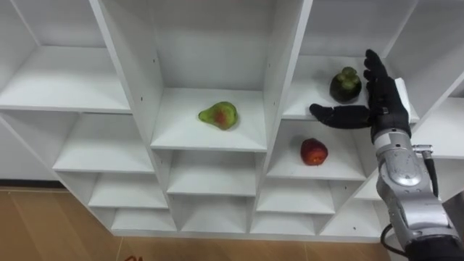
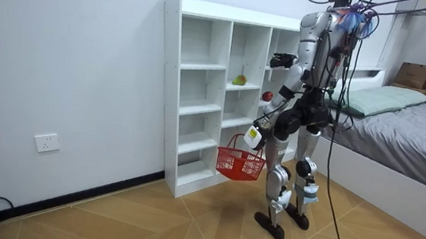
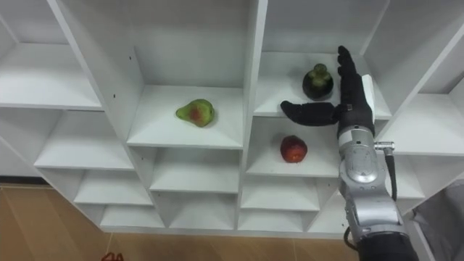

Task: Collect fruits from the closet

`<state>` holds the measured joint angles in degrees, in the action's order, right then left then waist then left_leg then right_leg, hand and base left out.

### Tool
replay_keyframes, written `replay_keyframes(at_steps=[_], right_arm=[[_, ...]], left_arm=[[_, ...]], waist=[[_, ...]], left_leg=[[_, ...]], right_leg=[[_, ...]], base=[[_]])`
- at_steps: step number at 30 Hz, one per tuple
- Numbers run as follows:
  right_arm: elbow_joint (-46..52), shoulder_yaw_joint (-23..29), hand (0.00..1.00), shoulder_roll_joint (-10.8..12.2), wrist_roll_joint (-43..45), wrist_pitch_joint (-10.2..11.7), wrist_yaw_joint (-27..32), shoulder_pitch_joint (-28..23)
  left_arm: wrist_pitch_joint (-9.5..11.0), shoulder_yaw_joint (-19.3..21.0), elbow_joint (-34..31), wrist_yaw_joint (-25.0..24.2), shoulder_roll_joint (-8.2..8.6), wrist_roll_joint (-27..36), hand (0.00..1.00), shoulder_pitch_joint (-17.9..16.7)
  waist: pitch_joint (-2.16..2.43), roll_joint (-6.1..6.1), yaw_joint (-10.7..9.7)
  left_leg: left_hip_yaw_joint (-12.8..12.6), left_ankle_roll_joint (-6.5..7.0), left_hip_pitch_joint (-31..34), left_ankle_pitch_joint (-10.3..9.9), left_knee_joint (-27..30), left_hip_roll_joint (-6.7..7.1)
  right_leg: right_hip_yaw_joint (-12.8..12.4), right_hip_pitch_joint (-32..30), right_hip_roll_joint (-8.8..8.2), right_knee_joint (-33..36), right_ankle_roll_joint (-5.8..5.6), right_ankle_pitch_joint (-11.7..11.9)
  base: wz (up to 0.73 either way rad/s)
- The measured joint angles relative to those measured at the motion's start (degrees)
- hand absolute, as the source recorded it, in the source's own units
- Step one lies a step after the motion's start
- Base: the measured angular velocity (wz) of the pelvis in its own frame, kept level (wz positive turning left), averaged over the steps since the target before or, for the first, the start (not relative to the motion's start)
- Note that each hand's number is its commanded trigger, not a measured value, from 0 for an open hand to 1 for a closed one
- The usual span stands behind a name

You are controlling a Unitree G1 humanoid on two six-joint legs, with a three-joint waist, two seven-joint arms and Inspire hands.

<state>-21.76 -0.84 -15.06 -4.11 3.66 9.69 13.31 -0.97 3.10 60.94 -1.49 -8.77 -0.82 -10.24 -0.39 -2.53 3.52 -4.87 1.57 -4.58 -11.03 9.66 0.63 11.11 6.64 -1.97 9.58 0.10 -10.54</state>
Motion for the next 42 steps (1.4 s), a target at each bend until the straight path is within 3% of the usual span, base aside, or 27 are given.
replay_keyframes(at_steps=[2, 3, 4, 5, 17, 24, 42], right_arm=[[0.0, 0.0, 0.06, 0.0, 0.1, 0.0, -0.1, 0.0], [0.0, 0.0, 0.28, 0.0, 0.2, 0.0, -0.2, 0.0], [0.0, 0.0, 0.74, 0.0, 0.4, 0.0, -0.3, 0.0], [-0.1, 0.0, 1.00, 0.0, 1.0, 0.0, -0.5, 0.2], [-4.5, 1.2, 1.00, -2.1, 3.2, 0.0, 0.7, 3.7], [-4.6, 1.0, 1.00, -2.2, 4.3, 0.0, 0.7, 3.7], [-5.6, 1.0, 1.00, -2.2, 1.8, 0.1, 0.9, 3.7]], left_arm=[[-0.3, 0.0, 0.0, 0.0, 0.00, 0.0, 1.00, 0.0], [-0.4, 0.0, 0.0, 0.0, 0.00, 0.0, 1.00, 0.0], [-0.4, 0.0, -0.1, 0.0, -0.01, 0.0, 1.00, 0.0], [-0.4, 0.0, -0.2, 0.0, -0.01, 0.0, 1.00, 0.0], [-1.0, -0.1, -0.2, -0.4, -0.18, 0.0, 1.00, 0.4], [-1.2, -0.1, -0.2, -0.3, -0.69, 0.0, 1.00, 0.5], [-1.2, -2.2, -0.3, 0.9, -0.91, 0.2, 1.00, 0.7]], waist=[[0.03, -0.01, 0.0], [0.04, -0.02, 0.0], [0.05, -0.03, 0.0], [0.07, -0.06, 0.0], [0.28, -0.46, 0.1], [0.26, -1.01, 0.3], [0.17, -0.78, 0.8]], left_leg=[[0.0, 0.00, 0.0, 0.0, 0.0, 0.00], [0.0, 0.00, 0.0, 0.0, 0.0, 0.00], [0.0, 0.00, 0.0, 0.0, 0.0, 0.00], [0.0, -0.01, 0.1, 0.0, 0.0, 0.00], [0.0, -0.02, 0.0, 0.0, -0.1, -0.03], [0.1, -0.02, -0.2, 0.0, -0.1, 0.00], [0.3, -0.02, 0.0, 0.0, 0.0, 0.00]], right_leg=[[0.0, 0.0, 0.01, 0.0, 0.00, 0.0], [0.0, 0.0, 0.00, 0.0, 0.00, 0.0], [0.0, -0.1, 0.00, 0.0, 0.00, 0.0], [0.0, -0.2, 0.00, 0.0, 0.00, 0.0], [0.0, -0.2, 0.06, 0.0, 0.00, 0.0], [-0.1, 0.0, 0.03, 0.0, 0.00, 0.0], [-0.1, 0.1, 0.05, 0.0, 0.00, 0.0]], base=[[0.00], [0.00], [0.00], [0.00], [0.00], [0.00], [0.00]])
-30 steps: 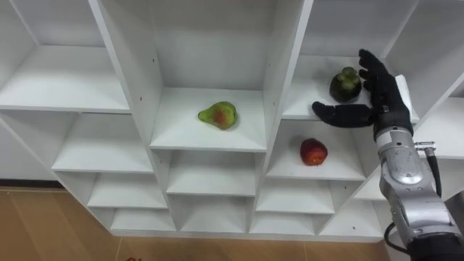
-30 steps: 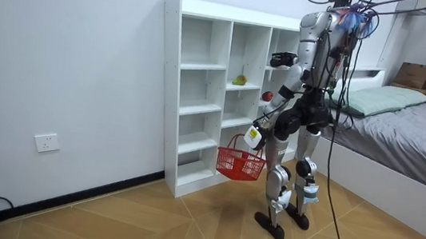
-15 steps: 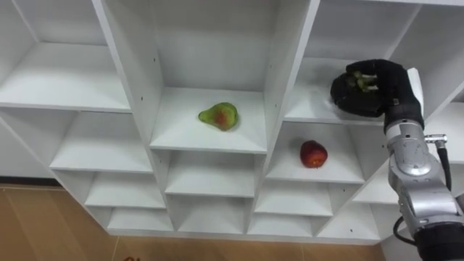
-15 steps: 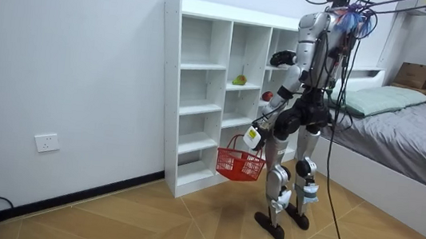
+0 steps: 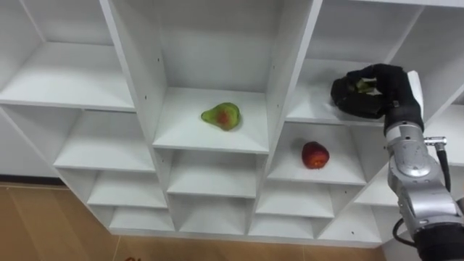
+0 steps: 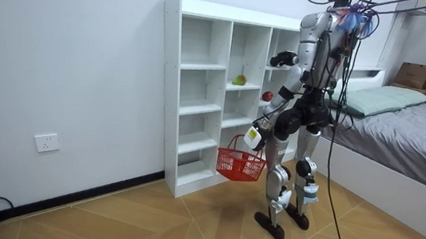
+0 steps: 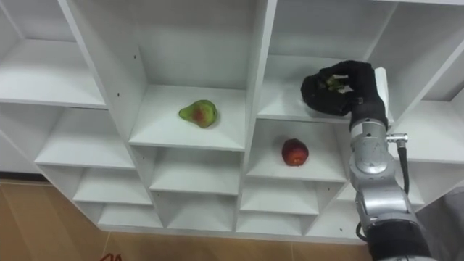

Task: Collect fruits from the closet

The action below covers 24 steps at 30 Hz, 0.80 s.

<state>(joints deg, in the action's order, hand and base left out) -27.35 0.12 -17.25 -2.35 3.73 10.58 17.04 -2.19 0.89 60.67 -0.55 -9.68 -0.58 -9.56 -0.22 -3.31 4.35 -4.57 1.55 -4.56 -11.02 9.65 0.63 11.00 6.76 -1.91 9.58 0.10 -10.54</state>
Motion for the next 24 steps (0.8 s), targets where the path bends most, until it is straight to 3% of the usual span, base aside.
replay_keyframes(at_steps=[5, 11, 15, 19, 24], right_arm=[[2.2, -0.8, 1.00, 0.2, -8.3, -0.3, -2.0, -0.8], [7.1, -3.0, 1.00, 2.4, -17.4, -1.4, -6.3, -2.1], [14.2, -3.5, 1.00, 2.7, -21.7, -2.5, -9.5, -6.7], [15.4, -3.8, 1.00, 3.2, -22.9, -2.6, -12.7, -7.9], [18.6, -4.0, 1.00, 5.4, -31.9, -2.6, -16.3, -12.5]], left_arm=[[0.0, -0.3, 0.0, 0.0, 0.06, 0.3, 1.00, 0.0], [0.0, -0.2, -0.5, 0.0, 0.30, -0.1, 1.00, 0.8], [0.0, -0.1, -2.5, 0.7, 0.37, 0.0, 1.00, 0.9], [0.0, -0.1, -2.7, 1.7, 0.89, 1.1, 1.00, 1.1], [-0.1, -0.7, -2.1, 2.2, 1.85, 1.1, 1.00, 1.5]], waist=[[0.11, 0.12, 0.1], [0.27, 0.38, 0.1], [0.32, 0.37, 0.1], [0.35, 0.36, -0.2], [0.60, 0.87, -1.1]], left_leg=[[-0.4, -0.01, 0.4, 0.0, 0.0, -0.03], [-0.9, 0.00, 0.8, 0.0, 0.0, -0.03], [-1.4, 0.02, 1.0, 0.0, 0.0, -0.04], [-1.4, 0.02, 0.9, 0.0, 0.0, -0.05], [-1.9, 0.02, 0.9, 0.0, -0.1, -0.52]], right_leg=[[-0.3, -0.7, 0.04, 0.0, 0.00, 0.0], [-0.9, -1.3, 0.00, 0.0, 0.01, 0.0], [-1.0, -1.6, -0.04, 0.1, 0.00, 0.0], [-1.3, -1.8, -0.04, 0.1, 0.00, 0.0], [-1.7, -1.9, 0.08, 0.2, 0.07, 0.1]], base=[[-0.03], [-0.04], [0.00], [-0.04], [-0.04]])
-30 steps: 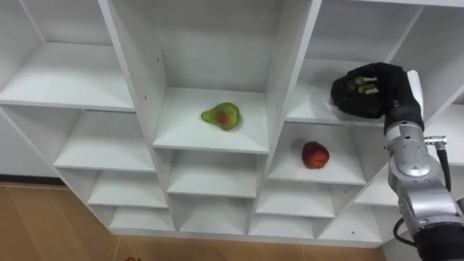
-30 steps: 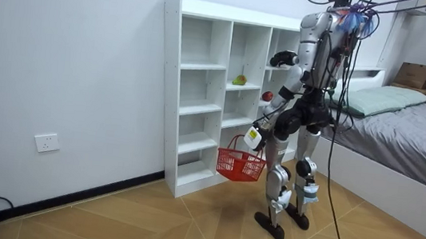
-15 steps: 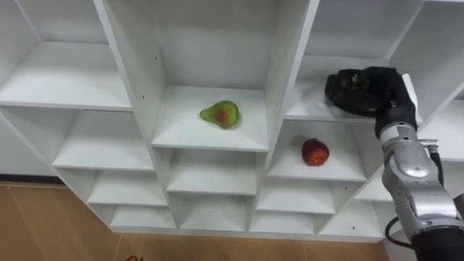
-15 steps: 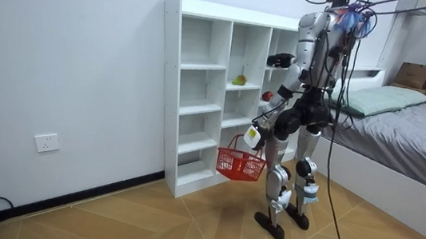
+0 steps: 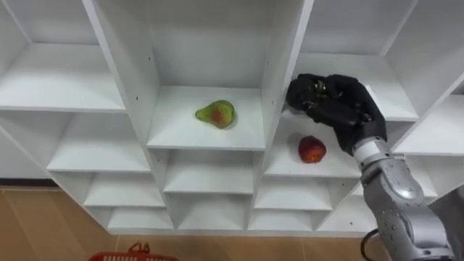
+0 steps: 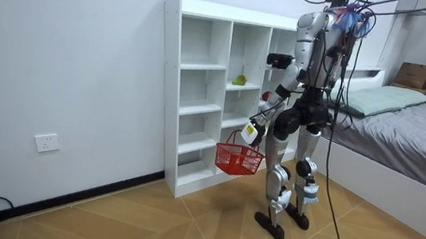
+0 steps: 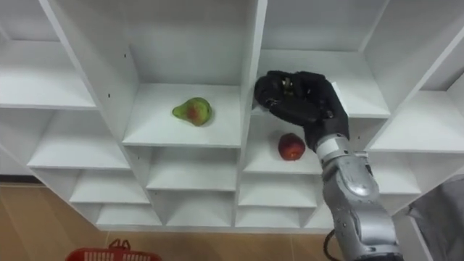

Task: Collect fruits from the closet

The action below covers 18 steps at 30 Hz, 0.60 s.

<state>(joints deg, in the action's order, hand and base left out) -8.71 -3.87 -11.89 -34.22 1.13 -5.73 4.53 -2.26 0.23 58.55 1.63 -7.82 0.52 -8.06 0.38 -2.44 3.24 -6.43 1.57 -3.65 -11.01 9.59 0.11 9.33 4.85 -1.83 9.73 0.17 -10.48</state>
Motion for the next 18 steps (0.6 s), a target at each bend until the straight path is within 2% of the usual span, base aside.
replay_keyframes(at_steps=[4, 6, 12, 17, 18], right_arm=[[0.8, -2.2, 1.00, 0.6, -2.5, -0.7, -3.1, -3.6], [0.8, -3.9, 1.00, 0.6, -3.7, -2.1, -4.3, -5.1], [0.8, -6.7, 1.00, 0.9, -4.0, -2.7, -7.3, -6.8], [0.4, -8.7, 1.00, 1.0, -4.0, -3.1, -9.8, -7.2], [-0.5, -9.4, 1.00, 1.0, -4.0, -3.1, -10.4, -7.2]], left_arm=[[0.0, 0.0, 0.0, 0.0, 0.21, 0.0, 1.00, 0.1], [0.0, -0.1, -0.2, 0.0, 0.21, 0.6, 1.00, 0.2], [0.0, -0.9, -0.2, -1.2, 0.39, 2.6, 1.00, 1.3], [-0.1, -2.8, -0.2, -1.9, 0.28, 5.9, 1.00, 2.9], [-0.2, -3.9, -0.2, -2.0, 0.28, 6.8, 1.00, 3.5]], waist=[[0.14, 0.71, 0.1], [0.37, 1.09, 0.1], [0.41, 0.94, 0.2], [0.15, 0.84, 0.0], [-0.09, 0.88, 0.0]], left_leg=[[-1.0, -0.03, 0.1, 0.0, -0.2, -0.29], [-1.3, -0.04, 0.6, 0.0, -0.3, -0.31], [-1.4, -0.07, 2.1, 0.0, 0.2, -0.35], [-1.5, -0.06, 3.1, 0.0, 0.4, -0.36], [-1.5, -0.05, 3.2, 0.0, 0.4, -0.36]], right_leg=[[-1.0, -0.3, 0.37, 0.0, 0.14, 0.2], [-1.4, -1.0, 0.46, 0.2, 0.23, 0.3], [-1.3, -2.7, 0.41, 0.3, 0.27, 0.6], [-1.3, -3.6, 0.34, 0.3, 0.24, 0.6], [-1.4, -3.7, 0.28, 0.3, 0.23, 0.6]], base=[[-0.12], [-0.10], [0.00], [0.00], [0.00]])
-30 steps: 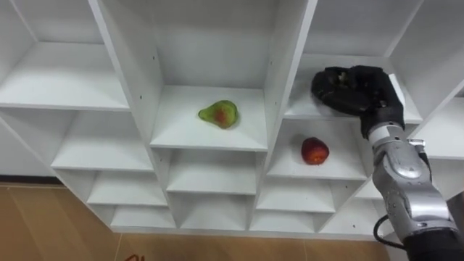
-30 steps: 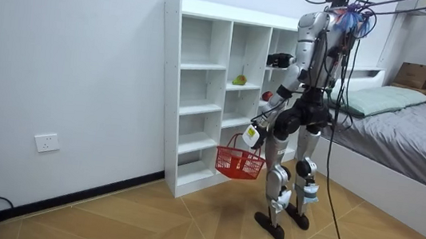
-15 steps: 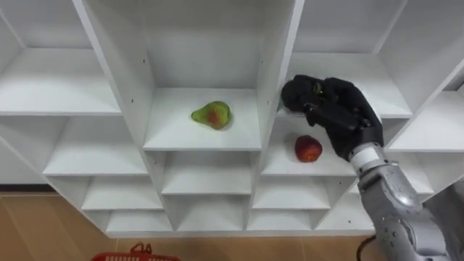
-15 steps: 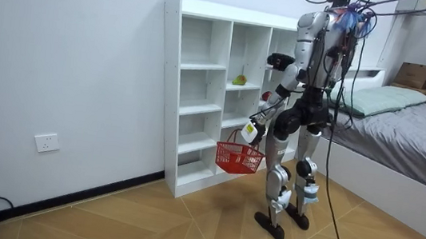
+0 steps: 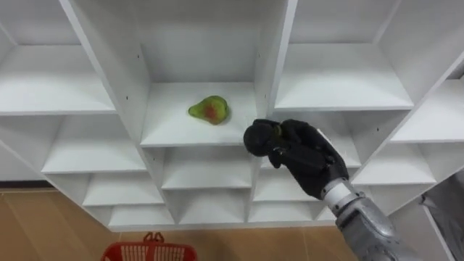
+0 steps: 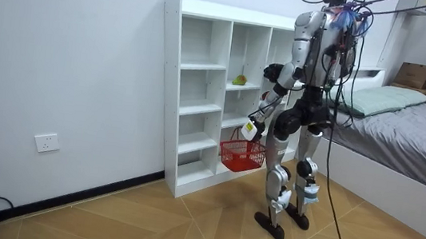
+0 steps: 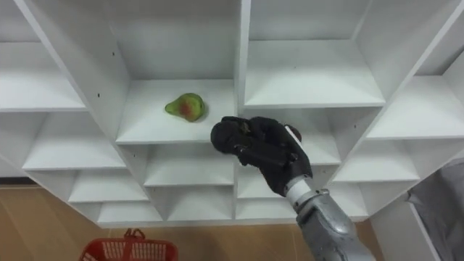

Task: Collect fruits from the closet

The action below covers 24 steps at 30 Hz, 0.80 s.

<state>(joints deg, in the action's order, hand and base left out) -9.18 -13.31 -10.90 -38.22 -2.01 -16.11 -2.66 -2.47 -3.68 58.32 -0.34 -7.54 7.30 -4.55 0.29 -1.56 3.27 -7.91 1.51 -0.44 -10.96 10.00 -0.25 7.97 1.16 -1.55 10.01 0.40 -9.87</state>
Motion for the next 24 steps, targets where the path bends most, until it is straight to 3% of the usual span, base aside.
replay_keyframes(at_steps=[5, 9, 14, 24], right_arm=[[-4.2, -2.2, 1.00, 1.3, 0.0, -0.5, -1.1, -0.3], [-8.3, -3.2, 1.00, 2.3, 0.1, -0.5, -1.1, 0.6], [-13.0, -4.5, 1.00, 2.5, 1.2, -0.5, -1.3, 0.6], [-19.7, -6.5, 1.00, 2.2, 11.3, -0.4, 2.4, 2.6]], left_arm=[[0.4, -3.0, -1.0, 0.2, 0.18, 1.9, 1.00, 2.0], [0.4, -5.5, -1.9, 0.2, 0.33, 2.1, 1.00, 4.0], [0.4, -5.7, -4.1, 0.1, 0.63, 2.1, 1.00, 5.4], [1.0, -8.7, -6.6, -0.1, 1.48, 4.4, 1.00, 8.5]], waist=[[-0.67, -0.04, -0.1], [-0.70, 0.02, -1.0], [-0.80, 0.14, -1.6], [-1.06, 0.58, -1.6]], left_leg=[[0.0, 0.02, 1.2, 0.0, 0.5, -0.04], [0.1, 0.07, 3.8, 0.0, 1.5, -0.04], [0.0, 0.15, 4.9, 0.1, 1.5, -0.11], [0.2, 0.20, 8.8, 0.2, 3.3, -0.02]], right_leg=[[0.2, -0.8, -0.13, 0.1, 0.00, 0.0], [0.5, -3.3, -0.16, 0.8, 0.05, 0.1], [0.7, -4.3, -0.20, 0.8, 0.08, 0.2], [0.9, -8.0, -0.23, 1.9, 0.15, 0.3]], base=[[0.01], [0.01], [0.01], [0.00]])
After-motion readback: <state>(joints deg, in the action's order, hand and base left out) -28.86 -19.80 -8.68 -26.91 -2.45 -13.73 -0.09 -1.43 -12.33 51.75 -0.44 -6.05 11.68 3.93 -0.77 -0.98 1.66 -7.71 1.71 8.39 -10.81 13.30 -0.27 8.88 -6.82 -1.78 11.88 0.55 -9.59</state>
